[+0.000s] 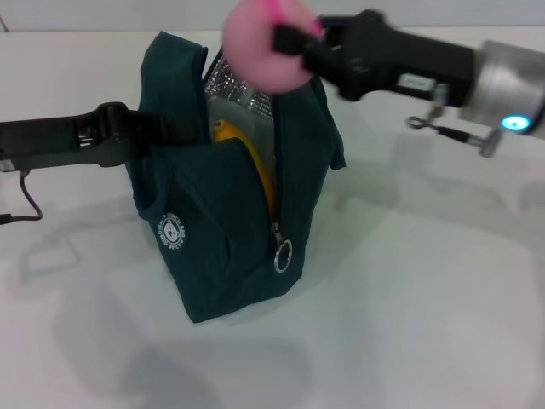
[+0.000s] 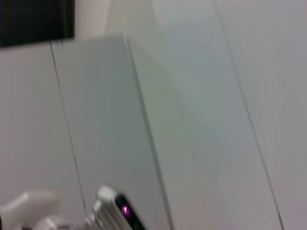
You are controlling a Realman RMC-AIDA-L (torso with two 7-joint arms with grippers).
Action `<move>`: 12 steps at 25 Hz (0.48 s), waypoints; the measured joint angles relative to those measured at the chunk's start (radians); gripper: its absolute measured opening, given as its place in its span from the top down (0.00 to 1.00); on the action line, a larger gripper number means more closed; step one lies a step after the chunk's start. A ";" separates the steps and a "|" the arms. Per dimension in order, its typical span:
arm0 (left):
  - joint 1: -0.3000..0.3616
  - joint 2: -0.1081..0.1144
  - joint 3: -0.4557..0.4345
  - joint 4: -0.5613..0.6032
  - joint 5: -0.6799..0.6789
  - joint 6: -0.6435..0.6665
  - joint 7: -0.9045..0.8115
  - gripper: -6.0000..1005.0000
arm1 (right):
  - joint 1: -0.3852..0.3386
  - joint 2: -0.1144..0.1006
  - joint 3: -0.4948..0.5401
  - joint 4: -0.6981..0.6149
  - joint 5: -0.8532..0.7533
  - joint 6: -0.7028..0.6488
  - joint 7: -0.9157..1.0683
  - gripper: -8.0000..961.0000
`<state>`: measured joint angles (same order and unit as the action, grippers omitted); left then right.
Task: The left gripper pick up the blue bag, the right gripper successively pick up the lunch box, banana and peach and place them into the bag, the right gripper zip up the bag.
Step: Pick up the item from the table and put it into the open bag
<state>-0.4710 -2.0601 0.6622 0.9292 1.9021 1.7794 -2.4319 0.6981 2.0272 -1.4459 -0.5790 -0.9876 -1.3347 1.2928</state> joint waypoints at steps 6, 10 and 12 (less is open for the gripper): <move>0.002 0.000 0.000 -0.001 -0.001 0.000 0.001 0.95 | 0.069 0.000 -0.152 0.012 0.030 0.202 0.001 0.92; 0.007 0.000 -0.001 -0.001 -0.001 -0.001 0.005 0.95 | 0.090 0.001 -0.206 0.015 0.042 0.248 0.005 0.94; 0.011 0.000 -0.001 -0.002 -0.001 -0.001 0.009 0.95 | 0.090 0.001 -0.213 0.014 0.048 0.242 0.006 0.95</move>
<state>-0.4605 -2.0602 0.6610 0.9274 1.9012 1.7781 -2.4229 0.7882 2.0279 -1.6593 -0.5653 -0.9398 -1.0923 1.2992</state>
